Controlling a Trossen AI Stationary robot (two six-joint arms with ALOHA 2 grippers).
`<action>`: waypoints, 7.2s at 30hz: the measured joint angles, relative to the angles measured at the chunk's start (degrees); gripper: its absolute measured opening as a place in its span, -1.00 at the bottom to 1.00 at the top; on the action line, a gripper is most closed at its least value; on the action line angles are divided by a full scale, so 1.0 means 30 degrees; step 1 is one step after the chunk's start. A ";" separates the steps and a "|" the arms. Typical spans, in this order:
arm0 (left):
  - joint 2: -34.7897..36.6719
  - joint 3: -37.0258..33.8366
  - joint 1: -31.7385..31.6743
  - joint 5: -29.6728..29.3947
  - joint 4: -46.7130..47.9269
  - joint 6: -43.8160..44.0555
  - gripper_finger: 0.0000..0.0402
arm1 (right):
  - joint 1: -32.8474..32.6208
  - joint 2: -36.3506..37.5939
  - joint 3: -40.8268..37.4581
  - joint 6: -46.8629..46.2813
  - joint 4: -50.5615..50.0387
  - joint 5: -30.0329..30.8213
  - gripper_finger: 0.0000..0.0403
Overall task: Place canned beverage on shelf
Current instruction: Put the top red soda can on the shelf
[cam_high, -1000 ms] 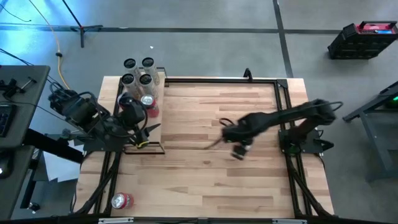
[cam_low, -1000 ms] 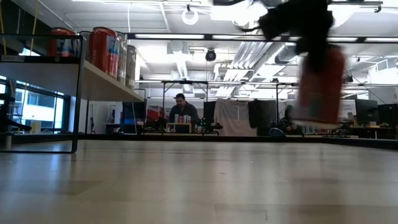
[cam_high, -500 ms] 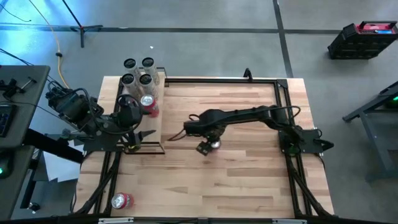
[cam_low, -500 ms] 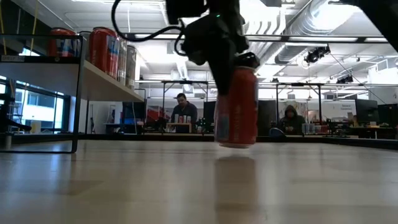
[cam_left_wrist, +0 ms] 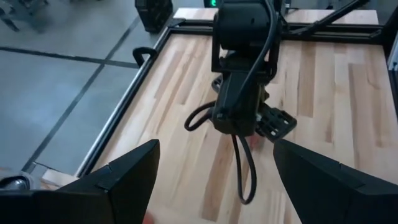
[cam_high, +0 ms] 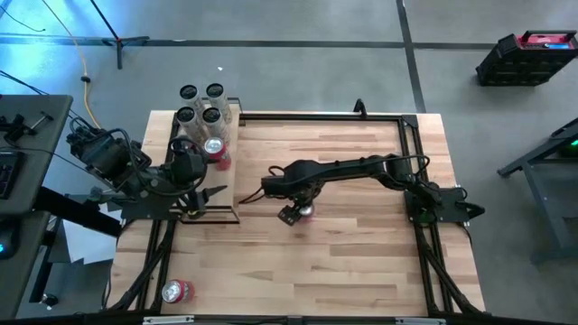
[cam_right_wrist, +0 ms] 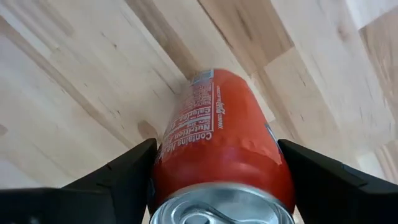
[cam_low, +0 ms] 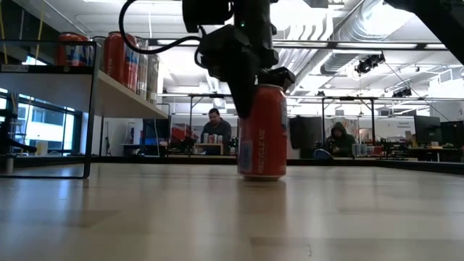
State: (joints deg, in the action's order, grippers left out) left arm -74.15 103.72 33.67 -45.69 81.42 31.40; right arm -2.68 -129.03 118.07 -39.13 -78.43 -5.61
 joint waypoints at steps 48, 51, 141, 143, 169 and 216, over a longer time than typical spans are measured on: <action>-0.5966 -0.0022 -0.5874 0.7746 -0.5512 -0.4628 0.82 | -0.5559 1.5286 -1.0839 -1.0888 -0.2361 1.1403 0.95; -0.6926 -0.0022 -0.6774 0.8367 -0.5635 -0.4078 0.82 | -0.5537 1.6403 -1.0867 -1.0964 -0.3690 1.2630 0.95; -1.6550 0.1608 -0.9809 1.3671 -0.7129 -1.1952 0.45 | -0.5231 2.0283 -1.0911 -0.7630 -0.3850 1.7530 0.95; -1.6517 0.2206 -0.9822 1.3483 -0.6082 -1.2066 0.44 | -0.5231 2.0283 -1.0911 -0.7651 -0.3850 1.7530 0.95; -0.5996 0.0032 -1.0433 1.1670 -0.1007 -1.0793 0.44 | -0.4012 2.0283 -1.0911 -0.3482 0.1228 1.9714 0.95; 0.5906 -0.9071 -0.4918 1.1509 0.3039 -0.3163 0.44 | -0.2725 1.6764 -1.0896 -0.4809 0.5491 1.9145 0.95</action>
State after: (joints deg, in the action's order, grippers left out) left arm -56.43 76.51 18.92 -11.16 90.54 21.91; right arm -10.85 -78.74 85.38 -53.56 -61.95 51.83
